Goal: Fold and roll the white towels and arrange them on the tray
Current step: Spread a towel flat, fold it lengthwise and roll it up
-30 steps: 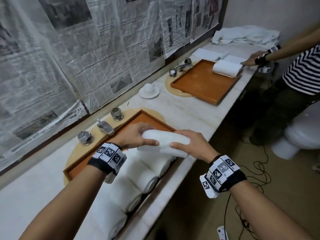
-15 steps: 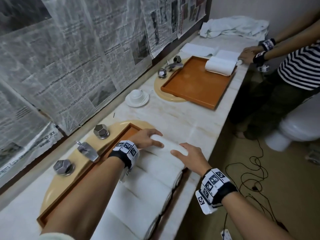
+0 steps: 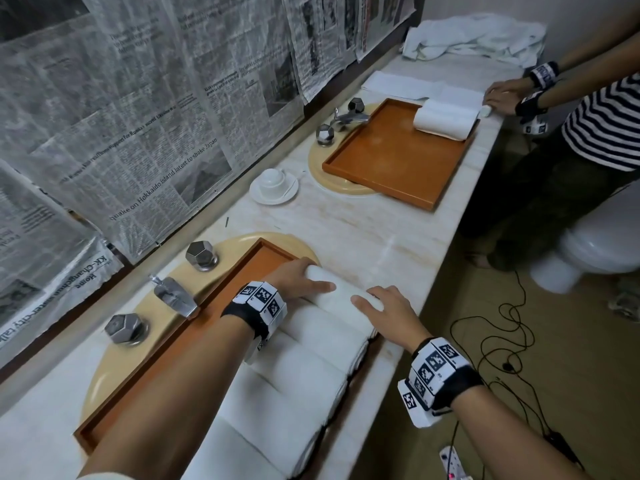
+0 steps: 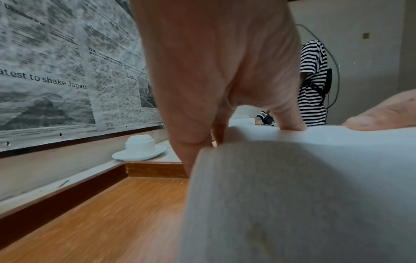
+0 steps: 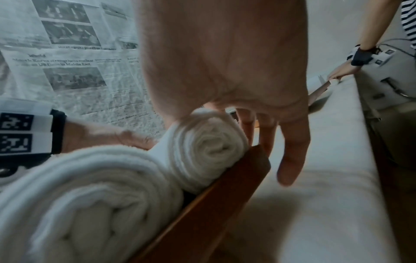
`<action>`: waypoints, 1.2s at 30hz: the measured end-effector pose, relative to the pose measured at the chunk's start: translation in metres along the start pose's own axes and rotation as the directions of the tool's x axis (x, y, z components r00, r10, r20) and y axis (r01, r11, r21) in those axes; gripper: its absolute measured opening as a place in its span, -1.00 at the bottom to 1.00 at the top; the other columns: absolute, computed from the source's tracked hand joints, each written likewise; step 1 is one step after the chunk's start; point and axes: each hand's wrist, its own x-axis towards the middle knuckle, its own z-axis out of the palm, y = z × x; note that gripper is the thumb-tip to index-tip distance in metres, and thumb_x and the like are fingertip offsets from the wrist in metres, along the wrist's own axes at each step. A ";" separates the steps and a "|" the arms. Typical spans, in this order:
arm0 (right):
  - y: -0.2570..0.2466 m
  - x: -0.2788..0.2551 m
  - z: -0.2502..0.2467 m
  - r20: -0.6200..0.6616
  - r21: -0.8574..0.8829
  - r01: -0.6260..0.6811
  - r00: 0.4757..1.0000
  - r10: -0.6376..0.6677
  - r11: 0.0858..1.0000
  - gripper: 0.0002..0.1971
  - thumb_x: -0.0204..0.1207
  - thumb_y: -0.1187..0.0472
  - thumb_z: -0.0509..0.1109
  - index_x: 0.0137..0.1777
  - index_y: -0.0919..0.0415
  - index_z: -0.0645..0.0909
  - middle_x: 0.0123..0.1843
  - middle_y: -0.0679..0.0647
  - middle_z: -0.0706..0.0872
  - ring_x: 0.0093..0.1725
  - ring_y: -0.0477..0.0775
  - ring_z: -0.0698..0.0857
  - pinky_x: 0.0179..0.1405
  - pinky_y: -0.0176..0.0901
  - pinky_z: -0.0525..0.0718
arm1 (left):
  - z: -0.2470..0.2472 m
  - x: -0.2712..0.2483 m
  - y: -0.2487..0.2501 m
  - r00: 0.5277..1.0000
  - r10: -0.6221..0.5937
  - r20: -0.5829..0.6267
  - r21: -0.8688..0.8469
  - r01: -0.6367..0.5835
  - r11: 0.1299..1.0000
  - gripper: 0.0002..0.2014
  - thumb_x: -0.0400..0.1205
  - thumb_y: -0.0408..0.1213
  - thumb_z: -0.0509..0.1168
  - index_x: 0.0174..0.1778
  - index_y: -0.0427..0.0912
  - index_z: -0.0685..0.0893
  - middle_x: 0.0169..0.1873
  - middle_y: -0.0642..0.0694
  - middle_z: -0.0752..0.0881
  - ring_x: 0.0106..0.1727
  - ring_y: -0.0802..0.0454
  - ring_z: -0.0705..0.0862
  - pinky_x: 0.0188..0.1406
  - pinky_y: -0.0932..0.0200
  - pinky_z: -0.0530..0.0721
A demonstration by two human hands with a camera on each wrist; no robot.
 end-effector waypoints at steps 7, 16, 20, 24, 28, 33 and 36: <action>0.005 0.009 0.001 0.006 0.003 0.022 1.000 -0.022 1.000 -0.40 0.51 -0.41 0.27 0.17 0.13 0.64 0.13 0.02 0.63 0.33 0.17 0.52 0.34 0.06 0.52 | 0.000 0.001 -0.001 0.997 -0.079 0.006 0.034 0.079 0.996 -0.02 0.40 0.46 0.38 0.60 -0.16 0.43 0.54 -0.12 0.52 0.48 -0.10 0.51 0.42 0.01 0.47; 0.005 0.003 0.002 -0.017 0.021 0.018 1.000 -0.017 1.000 -0.35 0.50 -0.41 0.29 0.34 0.10 0.62 0.25 0.01 0.63 0.40 0.13 0.49 0.40 0.07 0.51 | 0.005 -0.007 0.003 0.998 -0.065 -0.022 0.012 0.065 0.998 -0.07 0.48 0.40 0.37 0.65 -0.12 0.38 0.60 -0.12 0.46 0.55 -0.11 0.46 0.46 0.02 0.42; 0.003 -0.009 0.002 -0.053 0.031 0.040 0.998 -0.039 0.999 -0.25 0.47 -0.44 0.29 0.51 0.04 0.48 0.44 -0.02 0.53 0.49 0.06 0.43 0.49 0.06 0.45 | 0.006 -0.020 0.002 0.992 -0.032 -0.126 0.023 0.035 0.999 -0.10 0.55 0.32 0.36 0.68 -0.15 0.30 0.59 -0.17 0.46 0.55 -0.16 0.46 0.51 -0.05 0.45; -0.001 -0.023 -0.006 -0.105 -0.099 0.131 0.984 -0.141 0.986 -0.25 0.49 -0.42 0.30 0.55 0.05 0.43 0.52 -0.03 0.45 0.52 0.04 0.40 0.51 0.03 0.41 | 0.003 -0.049 -0.010 0.963 0.048 -0.266 0.003 -0.050 0.999 -0.29 0.60 0.23 0.36 0.58 -0.11 0.47 0.49 -0.13 0.56 0.48 -0.13 0.54 0.46 -0.08 0.52; -0.012 -0.039 -0.012 -0.108 -0.237 0.249 0.954 -0.281 0.939 -0.25 0.53 -0.36 0.31 0.57 0.10 0.40 0.57 0.03 0.42 0.54 0.07 0.37 0.52 0.01 0.37 | 0.006 -0.101 -0.020 0.939 0.001 -0.343 -0.004 -0.003 1.000 -0.24 0.65 0.15 0.35 0.67 -0.19 0.34 0.62 -0.17 0.41 0.58 -0.13 0.43 0.57 -0.10 0.40; -0.024 -0.067 -0.016 -0.038 -0.285 0.406 0.900 -0.434 0.868 -0.24 0.53 -0.36 0.32 0.59 0.10 0.36 0.58 0.00 0.41 0.54 0.03 0.36 0.52 -0.02 0.37 | 0.035 -0.182 -0.034 0.897 -0.087 -0.433 -0.040 0.078 0.996 -0.29 0.66 0.17 0.32 0.66 -0.08 0.33 0.62 -0.13 0.40 0.57 -0.09 0.42 0.54 -0.06 0.42; -0.034 -0.086 -0.012 0.036 -0.282 0.471 0.876 -0.481 0.836 -0.21 0.52 -0.38 0.30 0.62 0.07 0.32 0.61 -0.04 0.36 0.59 -0.02 0.31 0.54 0.04 0.38 | 0.057 -0.228 -0.042 0.871 -0.162 -0.463 -0.083 0.140 0.987 -0.31 0.66 0.19 0.30 0.65 -0.04 0.34 0.62 -0.10 0.40 0.57 -0.07 0.41 0.53 -0.05 0.41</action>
